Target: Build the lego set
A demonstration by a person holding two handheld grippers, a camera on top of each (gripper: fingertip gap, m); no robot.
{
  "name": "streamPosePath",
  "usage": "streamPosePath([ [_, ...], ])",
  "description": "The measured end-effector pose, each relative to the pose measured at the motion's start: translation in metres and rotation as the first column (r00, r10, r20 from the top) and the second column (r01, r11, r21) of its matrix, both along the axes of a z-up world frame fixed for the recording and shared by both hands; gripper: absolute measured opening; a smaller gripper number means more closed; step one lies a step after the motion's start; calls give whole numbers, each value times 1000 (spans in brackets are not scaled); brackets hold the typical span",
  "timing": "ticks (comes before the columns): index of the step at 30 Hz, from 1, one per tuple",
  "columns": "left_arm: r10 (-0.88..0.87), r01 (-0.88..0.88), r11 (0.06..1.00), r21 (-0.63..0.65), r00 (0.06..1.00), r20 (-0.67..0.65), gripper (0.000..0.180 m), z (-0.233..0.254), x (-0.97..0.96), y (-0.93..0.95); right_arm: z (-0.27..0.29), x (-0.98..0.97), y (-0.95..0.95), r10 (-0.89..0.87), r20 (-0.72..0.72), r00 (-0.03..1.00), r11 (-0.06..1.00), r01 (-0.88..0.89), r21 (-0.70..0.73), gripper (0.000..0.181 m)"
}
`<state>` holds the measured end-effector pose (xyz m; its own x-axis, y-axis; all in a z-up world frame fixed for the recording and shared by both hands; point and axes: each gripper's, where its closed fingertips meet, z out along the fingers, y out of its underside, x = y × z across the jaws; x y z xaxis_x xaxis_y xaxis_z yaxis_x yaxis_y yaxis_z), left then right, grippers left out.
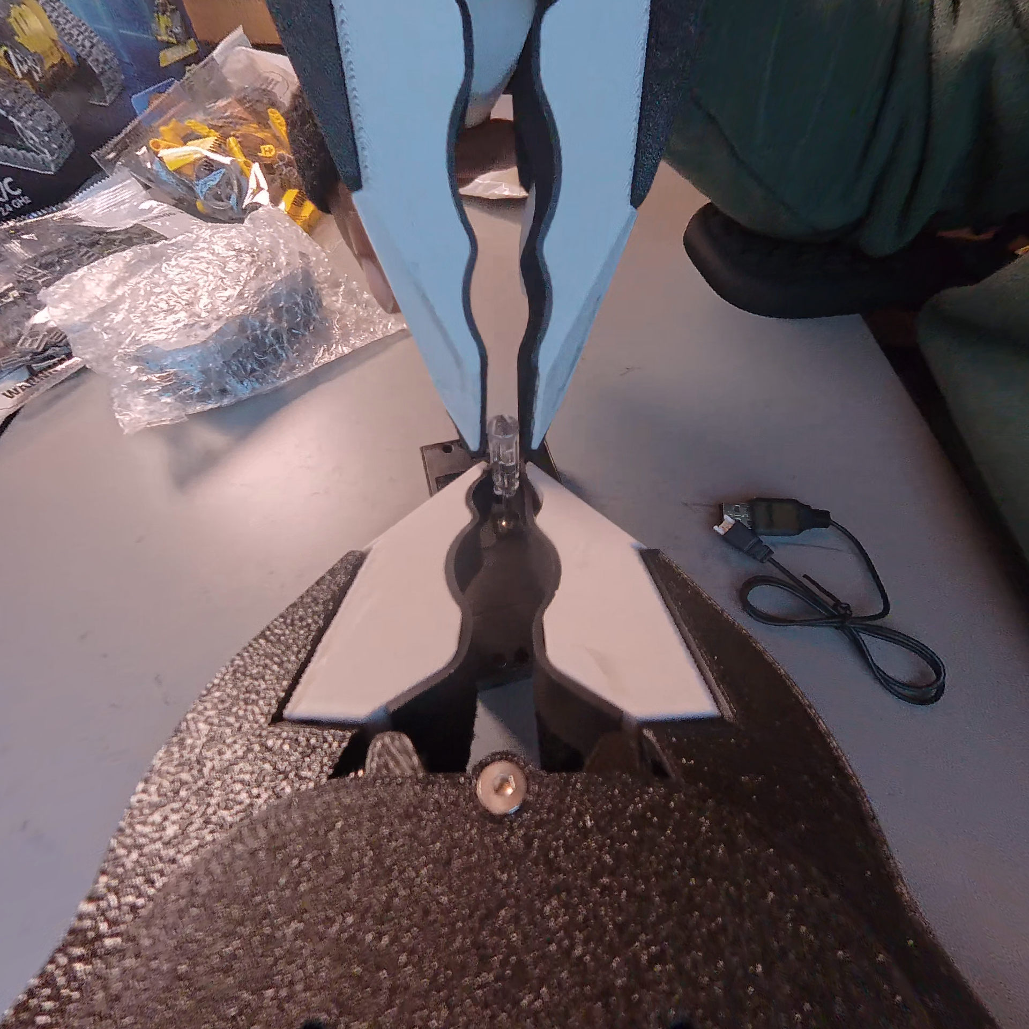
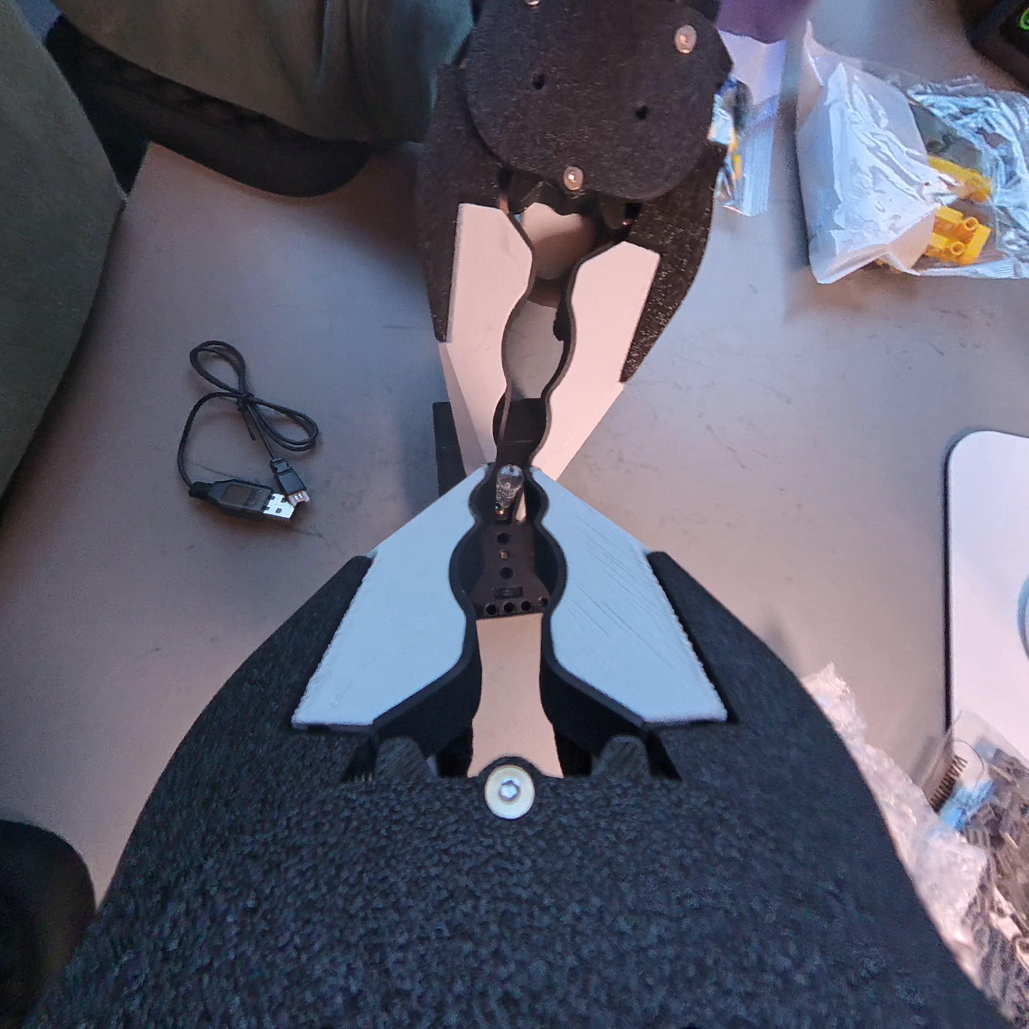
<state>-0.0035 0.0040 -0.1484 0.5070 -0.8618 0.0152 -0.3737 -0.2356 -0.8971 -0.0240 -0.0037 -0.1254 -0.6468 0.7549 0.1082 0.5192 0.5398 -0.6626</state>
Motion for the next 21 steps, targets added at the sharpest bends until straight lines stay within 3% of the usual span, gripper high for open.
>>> streamPosePath([
  [5, 15, -15, 1000, 19, 999, -33, 9, 0, 0, 1, 5, 5, 8, -109, 79, 991, 994, 109, 3, 17],
  [11, 22, -20, 999, 30, 998, -53, 8, -1, 1, 2, 0, 10, 6, -125, 217, 968, 991, 109, 83, 19],
  [16, 24, -22, 999, 33, 998, -61, 9, -1, 1, 2, -4, 8, 6, -84, 277, 957, 988, 43, 149, 7],
  [20, 19, -18, 1000, 20, 999, -48, 10, -2, -1, 2, -5, 6, 5, 66, 275, 959, 974, -121, 189, 6],
  [21, 10, -10, 1000, 8, 999, -42, 18, -4, -1, 1, -5, 8, 4, 127, 277, 952, 962, -187, 201, 6],
])
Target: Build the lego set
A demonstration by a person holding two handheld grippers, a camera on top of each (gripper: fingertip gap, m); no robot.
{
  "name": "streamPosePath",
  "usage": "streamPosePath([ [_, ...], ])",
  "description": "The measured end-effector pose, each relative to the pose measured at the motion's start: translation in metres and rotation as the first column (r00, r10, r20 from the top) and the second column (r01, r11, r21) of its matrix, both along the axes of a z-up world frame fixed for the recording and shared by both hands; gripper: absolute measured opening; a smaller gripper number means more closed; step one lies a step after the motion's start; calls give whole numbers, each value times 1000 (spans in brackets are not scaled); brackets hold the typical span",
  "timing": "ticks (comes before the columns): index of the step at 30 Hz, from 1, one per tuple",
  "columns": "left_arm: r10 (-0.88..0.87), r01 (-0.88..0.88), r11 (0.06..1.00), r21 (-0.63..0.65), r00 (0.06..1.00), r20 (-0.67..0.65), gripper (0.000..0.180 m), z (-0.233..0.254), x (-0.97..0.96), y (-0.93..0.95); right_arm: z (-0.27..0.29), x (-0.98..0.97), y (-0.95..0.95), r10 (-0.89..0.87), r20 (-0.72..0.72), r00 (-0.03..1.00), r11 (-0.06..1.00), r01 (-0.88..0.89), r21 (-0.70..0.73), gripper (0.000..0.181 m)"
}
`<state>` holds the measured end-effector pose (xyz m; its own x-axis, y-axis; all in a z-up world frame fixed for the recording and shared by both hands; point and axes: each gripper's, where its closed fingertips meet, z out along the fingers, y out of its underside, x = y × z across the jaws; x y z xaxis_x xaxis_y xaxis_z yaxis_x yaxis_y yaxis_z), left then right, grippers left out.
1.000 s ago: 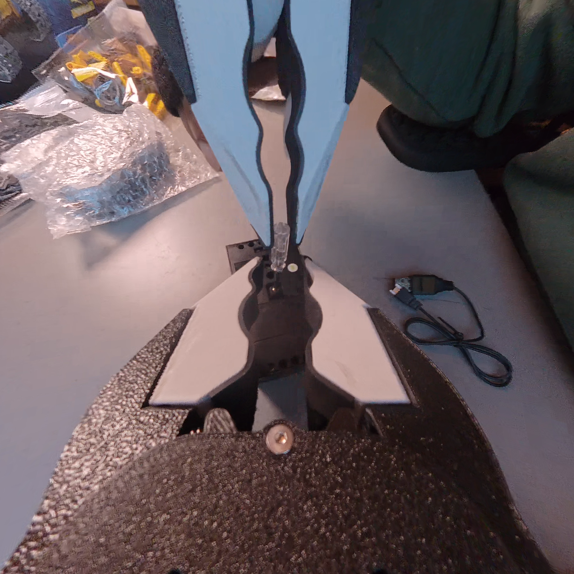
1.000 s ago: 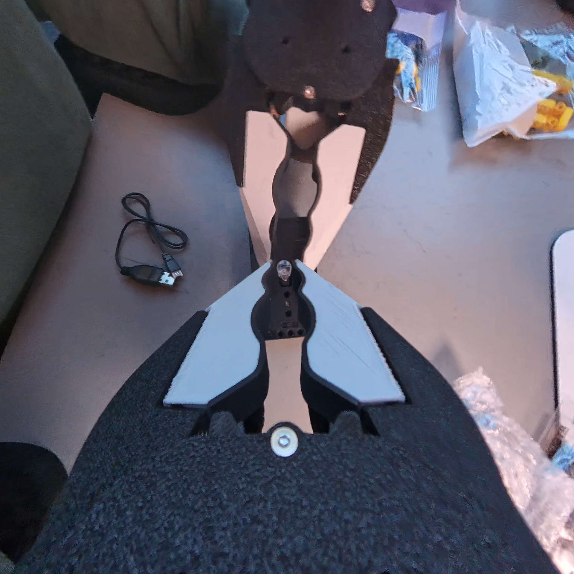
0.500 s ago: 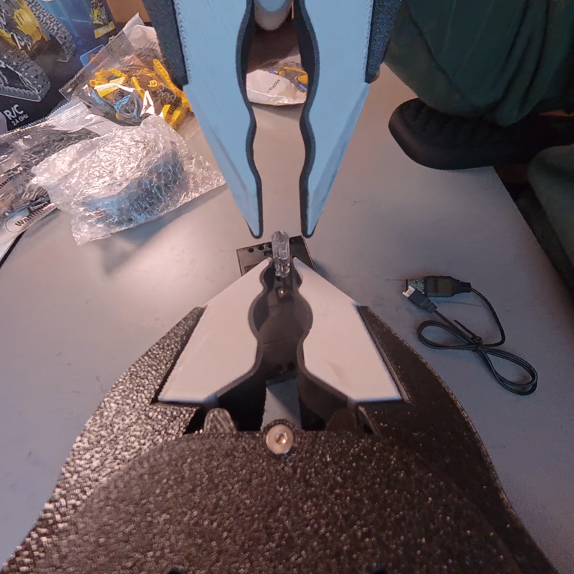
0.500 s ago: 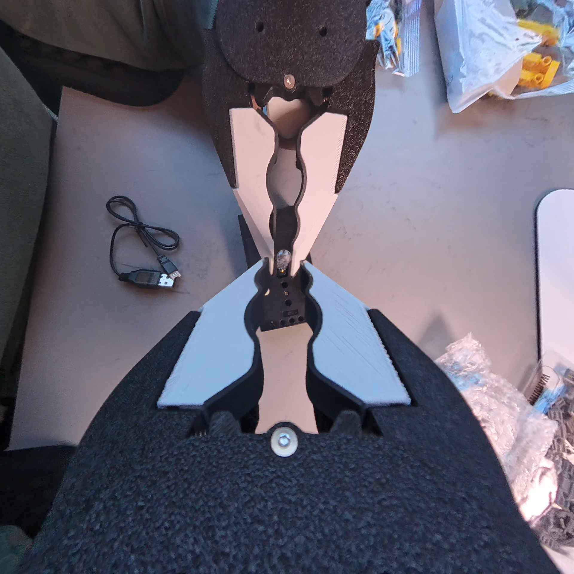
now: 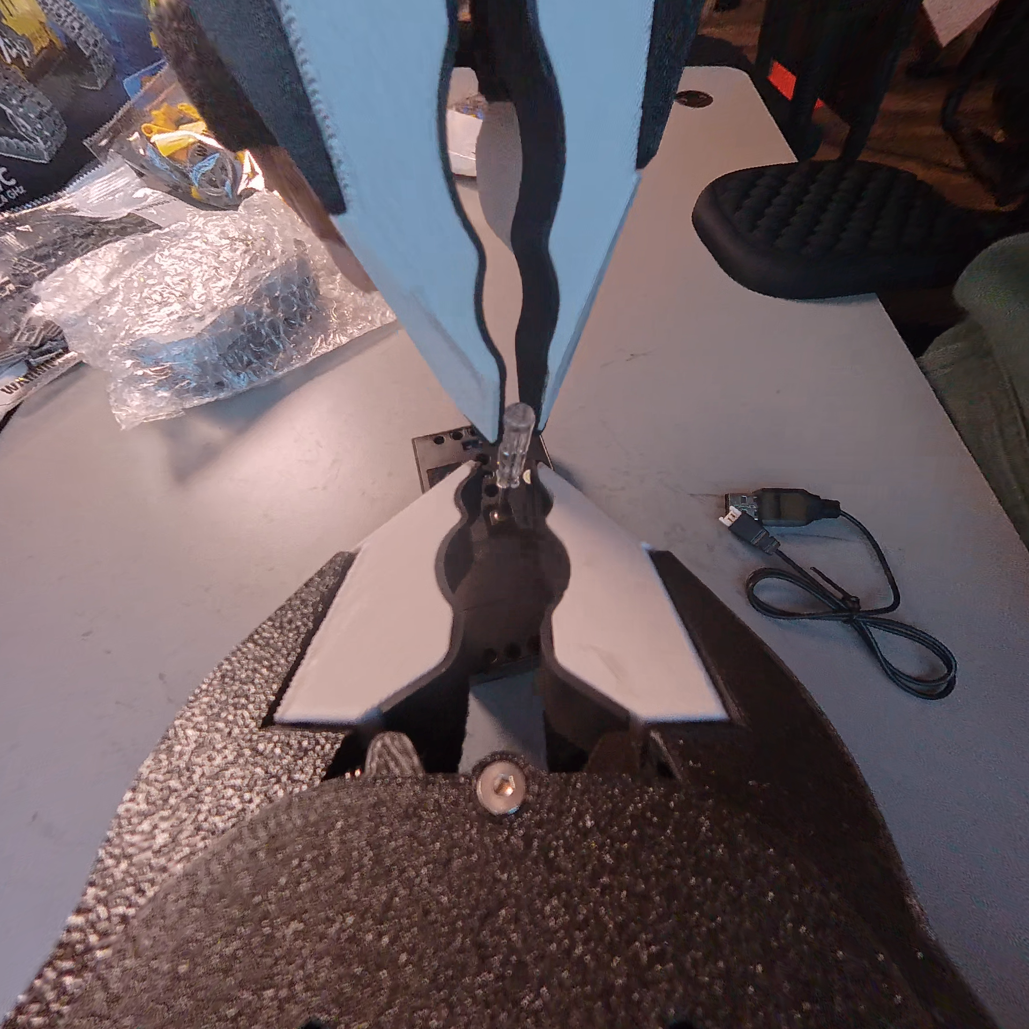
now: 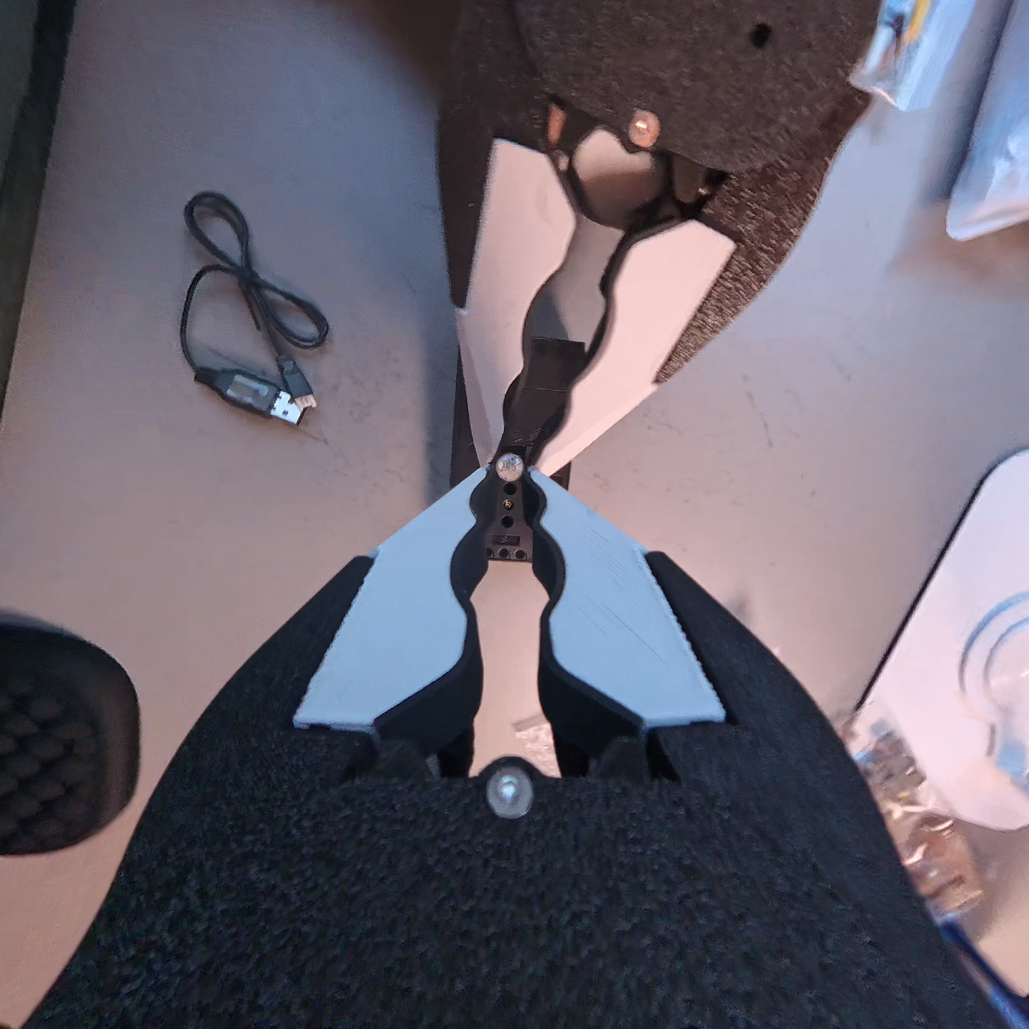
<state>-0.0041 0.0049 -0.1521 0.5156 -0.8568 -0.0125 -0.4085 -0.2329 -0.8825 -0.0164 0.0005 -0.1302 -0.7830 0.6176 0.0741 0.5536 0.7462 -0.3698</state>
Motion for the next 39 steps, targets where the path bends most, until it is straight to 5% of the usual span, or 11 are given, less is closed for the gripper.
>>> streamPosePath([
  [7, -5, 5, 1000, 10, 999, 41, 8, 4, 0, 2, 0, 6, 8, 202, 67, 977, 972, -209, 108, 7],
  [13, 23, -23, 1000, 11, 1000, 19, 8, 4, -2, 6, 9, -1, 8, -235, 73, 969, 969, 240, -66, 24],
  [17, 27, -27, 1000, 15, 1000, 5, 8, 4, -2, 6, 7, -2, 9, -404, 109, 908, 906, 414, -90, 7],
  [21, 27, -27, 1000, 10, 1000, 13, 8, 4, -2, 5, 6, -2, 8, -291, 78, 954, 956, 292, -8, 6],
  [26, 6, -6, 1000, 1, 999, 45, 21, 4, -2, 4, 5, 3, 4, 120, 16, 993, 982, -120, 147, 6],
  [30, -6, 5, 1000, 15, 999, 37, 9, 4, 0, 3, 5, 3, 2, 263, 3, 965, 944, -258, 205, 7],
  [36, 16, -16, 1000, 20, 1000, 22, 8, 4, -4, 5, 9, 0, 10, -138, 20, 990, 989, 137, 64, 27],
  [39, 20, -20, 1000, 20, 1000, 20, 8, 4, -5, 6, 8, -3, 11, -295, 60, 954, 955, 295, 3, 22],
])
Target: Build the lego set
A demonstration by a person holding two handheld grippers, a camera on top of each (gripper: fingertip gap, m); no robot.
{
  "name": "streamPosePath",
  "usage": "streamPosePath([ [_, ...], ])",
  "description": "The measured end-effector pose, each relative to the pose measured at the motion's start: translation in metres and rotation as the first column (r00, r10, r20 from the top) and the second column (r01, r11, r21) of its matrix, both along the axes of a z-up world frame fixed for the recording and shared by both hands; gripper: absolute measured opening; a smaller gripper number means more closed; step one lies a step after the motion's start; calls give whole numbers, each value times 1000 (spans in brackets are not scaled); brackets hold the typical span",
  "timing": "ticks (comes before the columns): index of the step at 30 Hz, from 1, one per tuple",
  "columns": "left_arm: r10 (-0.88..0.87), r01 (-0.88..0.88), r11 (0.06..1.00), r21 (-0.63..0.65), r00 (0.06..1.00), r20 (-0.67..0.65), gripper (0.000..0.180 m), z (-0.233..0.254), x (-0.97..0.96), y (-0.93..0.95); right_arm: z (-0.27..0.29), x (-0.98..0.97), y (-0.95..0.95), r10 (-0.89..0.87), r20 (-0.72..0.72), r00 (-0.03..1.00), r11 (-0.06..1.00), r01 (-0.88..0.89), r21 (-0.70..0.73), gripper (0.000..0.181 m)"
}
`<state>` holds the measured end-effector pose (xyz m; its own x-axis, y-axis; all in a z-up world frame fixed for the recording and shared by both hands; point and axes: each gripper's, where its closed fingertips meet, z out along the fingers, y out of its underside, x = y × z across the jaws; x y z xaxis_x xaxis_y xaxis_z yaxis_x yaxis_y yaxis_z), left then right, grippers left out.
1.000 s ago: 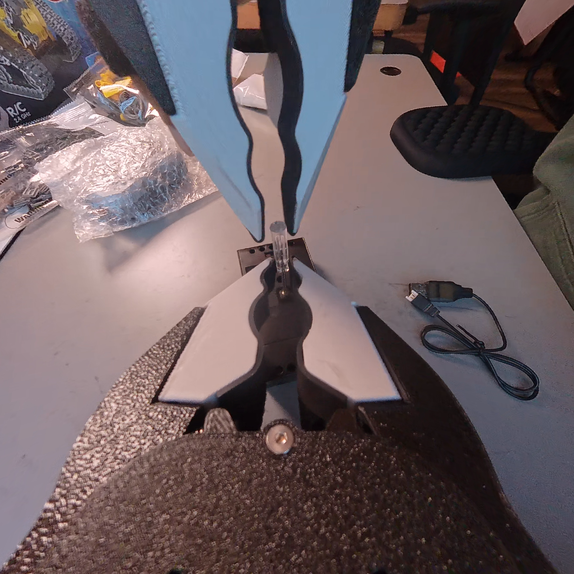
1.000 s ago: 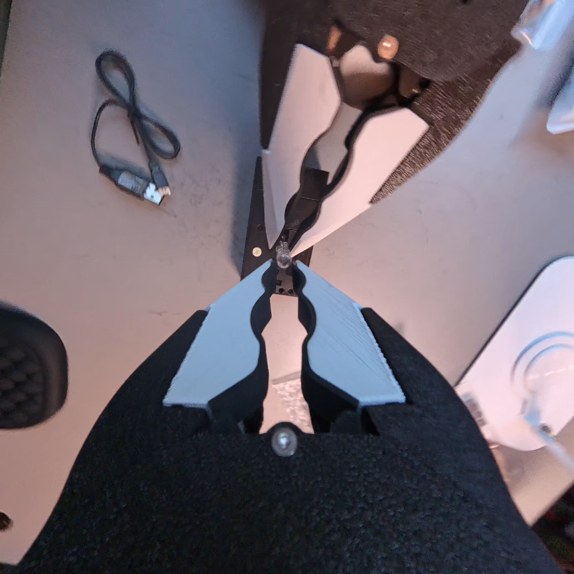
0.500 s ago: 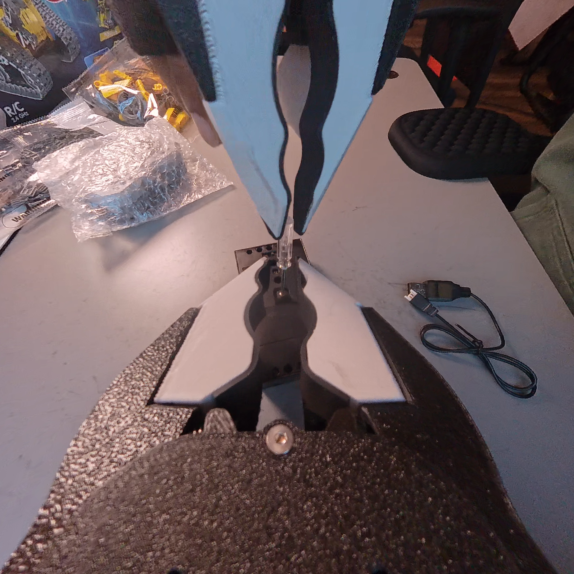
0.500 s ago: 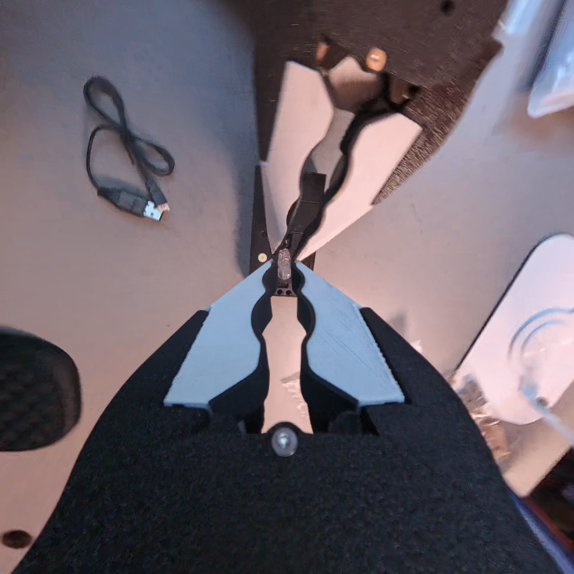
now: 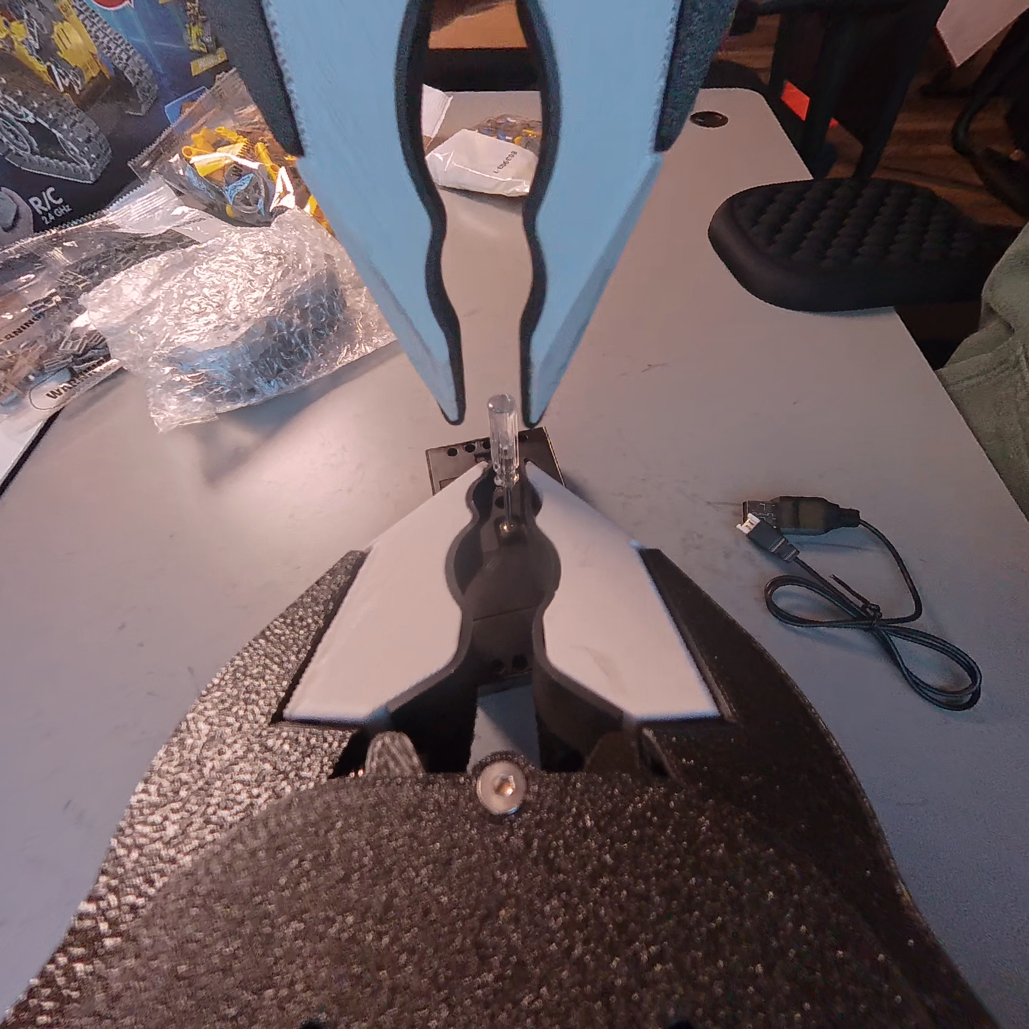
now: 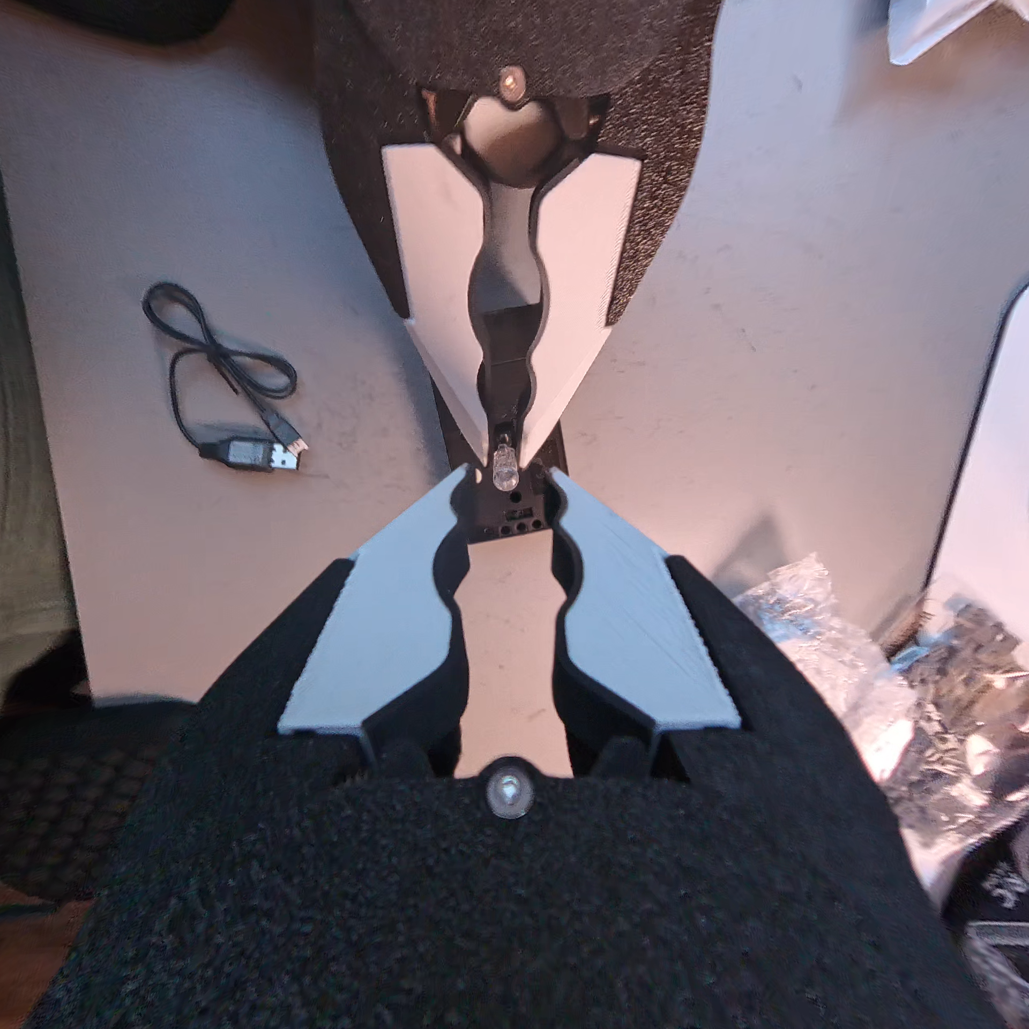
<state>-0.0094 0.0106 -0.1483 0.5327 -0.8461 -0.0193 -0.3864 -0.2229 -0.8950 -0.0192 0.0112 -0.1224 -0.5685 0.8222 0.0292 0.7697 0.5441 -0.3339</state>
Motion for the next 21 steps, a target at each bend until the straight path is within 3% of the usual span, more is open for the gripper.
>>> streamPosePath([
  [2, 7, -7, 1000, 3, 1000, -6, 9, 0, -1, 1, -1, -2, 0, -45, 15, 999, 999, 46, -19, 7],
  [5, 7, -7, 1000, -2, 1000, -2, 9, 0, -3, 1, -1, -3, 0, 41, 31, 999, 999, -42, 35, 6],
  [10, -15, 16, 1000, -24, 999, 46, 22, 2, -3, -2, -2, -2, -2, 438, 48, 898, 877, -439, 195, 7],
  [14, -17, 18, 1000, -13, 999, 32, 9, 1, -2, -1, -2, -4, -3, 581, 87, 809, 780, -584, 227, 7],
  [18, 3, -3, 1000, -14, 1000, 15, 8, 0, -7, 1, 0, -11, -2, 450, 61, 891, 866, -453, 211, 10],
  [21, 8, -8, 1000, -10, 1000, 7, 9, 0, -7, 1, 3, -7, -6, 244, 65, 968, 965, -249, 83, 22],
])
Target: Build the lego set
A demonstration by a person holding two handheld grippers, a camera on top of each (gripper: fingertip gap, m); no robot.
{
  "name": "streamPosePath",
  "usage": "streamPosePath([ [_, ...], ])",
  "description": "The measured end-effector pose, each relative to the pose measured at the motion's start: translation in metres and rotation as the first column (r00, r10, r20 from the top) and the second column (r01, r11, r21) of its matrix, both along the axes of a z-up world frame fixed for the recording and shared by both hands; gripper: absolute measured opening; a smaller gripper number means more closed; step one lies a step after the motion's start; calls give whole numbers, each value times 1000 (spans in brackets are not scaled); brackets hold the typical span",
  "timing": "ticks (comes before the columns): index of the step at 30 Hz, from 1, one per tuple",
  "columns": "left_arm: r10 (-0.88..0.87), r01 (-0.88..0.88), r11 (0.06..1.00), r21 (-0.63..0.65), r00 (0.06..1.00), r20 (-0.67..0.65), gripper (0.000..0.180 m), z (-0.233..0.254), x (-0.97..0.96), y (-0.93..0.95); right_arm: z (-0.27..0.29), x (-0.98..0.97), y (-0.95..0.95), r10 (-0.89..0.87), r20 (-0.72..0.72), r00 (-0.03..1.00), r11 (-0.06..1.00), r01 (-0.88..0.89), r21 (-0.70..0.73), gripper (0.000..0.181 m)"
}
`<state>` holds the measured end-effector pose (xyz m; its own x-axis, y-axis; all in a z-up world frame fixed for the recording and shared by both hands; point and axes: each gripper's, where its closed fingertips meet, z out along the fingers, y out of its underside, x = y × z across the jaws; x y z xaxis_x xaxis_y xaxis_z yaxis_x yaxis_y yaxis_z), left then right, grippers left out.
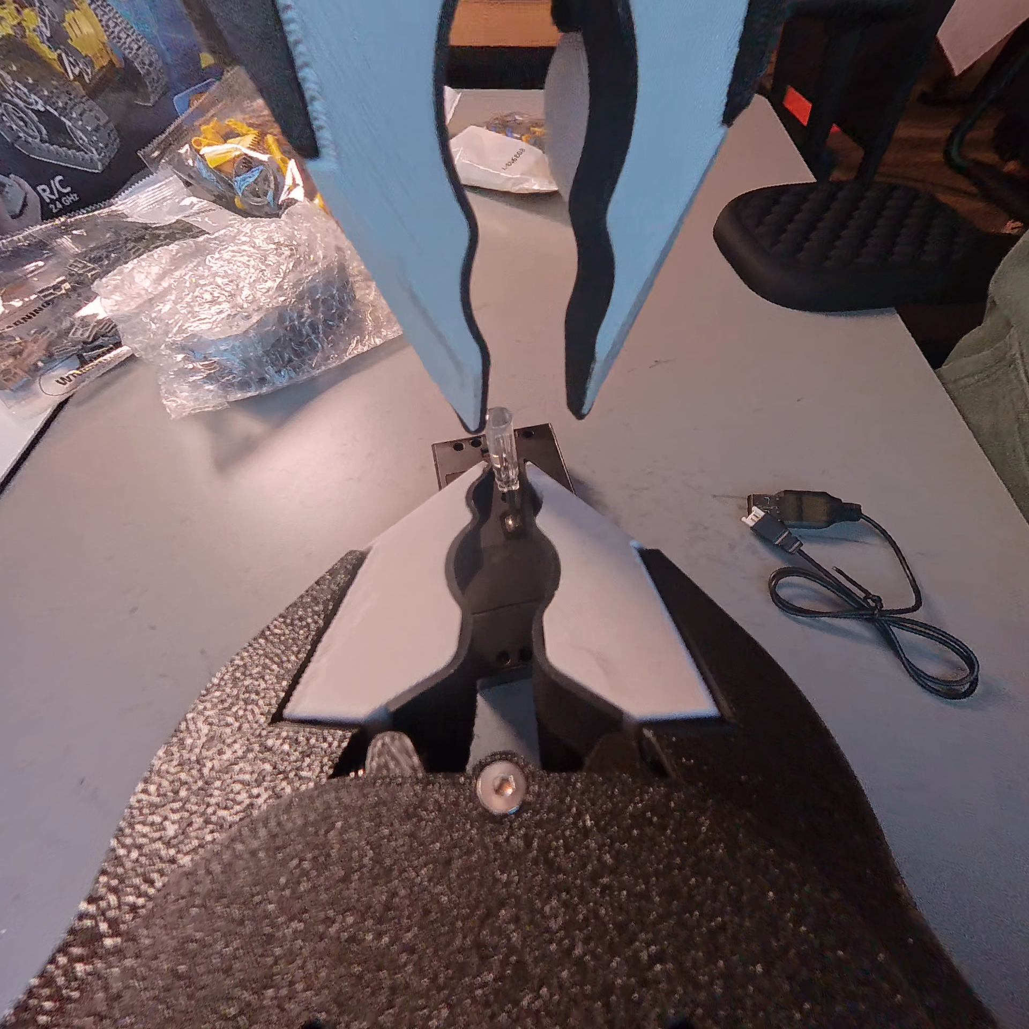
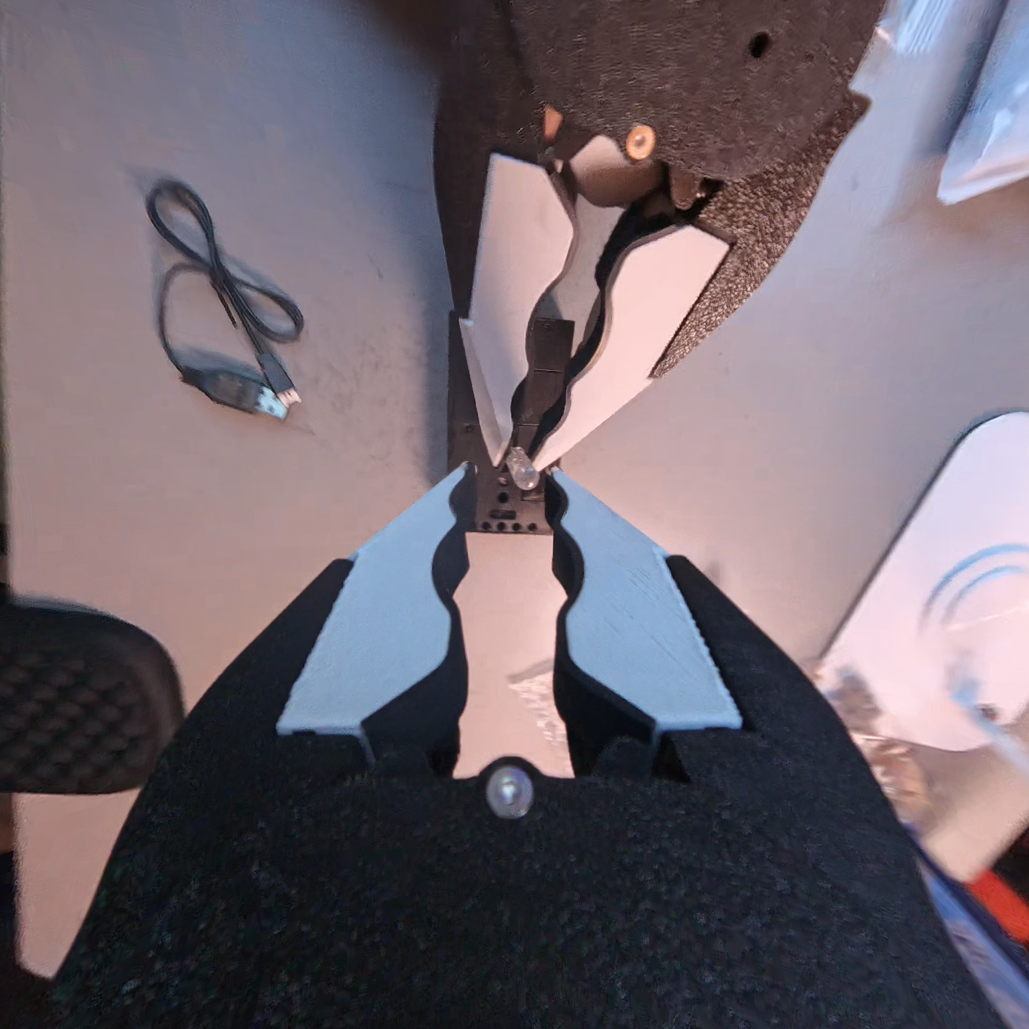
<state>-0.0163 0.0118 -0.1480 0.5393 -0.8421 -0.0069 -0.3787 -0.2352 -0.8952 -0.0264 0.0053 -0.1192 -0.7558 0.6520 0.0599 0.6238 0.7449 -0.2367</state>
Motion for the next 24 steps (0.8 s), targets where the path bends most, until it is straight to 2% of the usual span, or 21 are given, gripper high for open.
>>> streamPosePath([
  [3, 2, -2, 1000, 1, 1000, -6, 8, 0, 0, 0, -3, -1, 0, -138, 18, 990, 989, 139, -45, 19],
  [5, 3, -3, 1000, 4, 1000, -9, 9, 0, 1, 0, -6, -3, 4, -185, 20, 983, 982, 185, -43, 7],
  [6, 5, -5, 1000, 4, 1000, -9, 8, 0, 1, 0, -6, -3, 6, -182, 24, 983, 983, 182, -38, 7],
  [8, 2, -2, 1000, 3, 1000, -8, 10, 0, 1, -1, -6, -2, 4, -95, 19, 995, 995, 96, -19, 7],
  [11, -5, 5, 1000, -6, 1000, 2, 21, 0, 0, -2, -6, 0, 6, 144, -3, 990, 987, -144, 73, 7],
  [14, -14, 14, 1000, 12, 999, 38, 21, 7, 2, -2, -7, 3, 11, 371, 20, 928, 911, -369, 185, 7],
  [17, -7, 7, 1000, 19, 1000, 25, 15, 6, 1, -1, -12, 7, 26, 538, 118, 835, 769, -543, 336, 7],
  [19, -8, 8, 1000, 18, 1000, 19, 10, 5, 1, -1, -13, 7, 22, 559, 115, 821, 756, -562, 336, 7],
  [24, 0, 0, 1000, 30, 1000, -6, 1, 3, -1, 0, -11, 6, 20, 509, 46, 859, 806, -495, 324, 8],
])
